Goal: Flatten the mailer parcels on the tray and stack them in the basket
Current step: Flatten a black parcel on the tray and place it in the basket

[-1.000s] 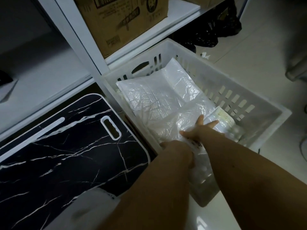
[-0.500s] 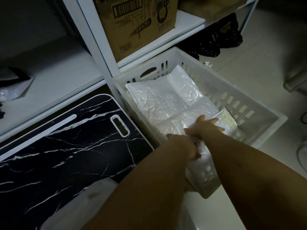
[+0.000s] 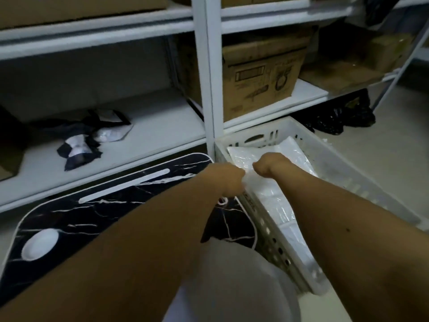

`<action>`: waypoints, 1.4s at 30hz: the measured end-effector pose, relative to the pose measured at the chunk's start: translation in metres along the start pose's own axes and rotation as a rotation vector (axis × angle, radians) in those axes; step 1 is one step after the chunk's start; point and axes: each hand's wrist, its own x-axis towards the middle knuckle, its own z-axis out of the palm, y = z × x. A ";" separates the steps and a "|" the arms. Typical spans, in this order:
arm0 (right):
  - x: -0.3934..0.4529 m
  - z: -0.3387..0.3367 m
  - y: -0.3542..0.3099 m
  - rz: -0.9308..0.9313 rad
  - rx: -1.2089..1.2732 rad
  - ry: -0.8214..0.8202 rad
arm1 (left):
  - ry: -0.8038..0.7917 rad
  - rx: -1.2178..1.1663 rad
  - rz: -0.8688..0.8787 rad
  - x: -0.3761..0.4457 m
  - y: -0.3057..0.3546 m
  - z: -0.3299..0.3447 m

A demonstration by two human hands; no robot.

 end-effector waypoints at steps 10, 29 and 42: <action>-0.053 0.023 -0.197 -0.561 -0.366 -0.119 | -0.094 -0.135 -0.418 -0.107 -0.182 0.065; -0.041 0.150 -0.447 -0.907 -0.263 0.195 | 0.159 -0.370 -0.982 -0.167 -0.347 0.174; -0.032 0.159 -0.496 -0.810 -0.038 0.189 | 0.343 -0.352 -0.968 -0.162 -0.361 0.208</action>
